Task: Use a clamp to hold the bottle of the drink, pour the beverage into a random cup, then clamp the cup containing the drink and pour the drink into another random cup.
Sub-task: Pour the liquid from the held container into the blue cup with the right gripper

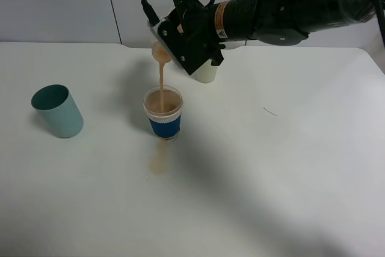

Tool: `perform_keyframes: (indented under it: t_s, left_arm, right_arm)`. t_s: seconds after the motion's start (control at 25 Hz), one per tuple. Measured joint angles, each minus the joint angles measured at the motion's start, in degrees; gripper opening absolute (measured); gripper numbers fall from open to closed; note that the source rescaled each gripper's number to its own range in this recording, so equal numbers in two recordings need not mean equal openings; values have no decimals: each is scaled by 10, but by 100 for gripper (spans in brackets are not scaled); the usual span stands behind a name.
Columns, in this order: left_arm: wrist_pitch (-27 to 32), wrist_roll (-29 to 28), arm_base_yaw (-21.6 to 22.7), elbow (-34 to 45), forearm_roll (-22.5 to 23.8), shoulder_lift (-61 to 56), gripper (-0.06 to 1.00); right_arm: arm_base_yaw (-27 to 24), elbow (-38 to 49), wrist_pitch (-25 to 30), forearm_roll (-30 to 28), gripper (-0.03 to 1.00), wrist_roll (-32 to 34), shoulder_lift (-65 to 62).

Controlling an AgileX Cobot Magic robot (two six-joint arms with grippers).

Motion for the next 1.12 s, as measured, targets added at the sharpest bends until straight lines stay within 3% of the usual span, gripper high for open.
perform_keyframes:
  t_s: [1.12]
  left_arm:
    - [0,0,0,0,0,0,100]
  right_arm:
    - [0,0,3,7,0,-91,0]
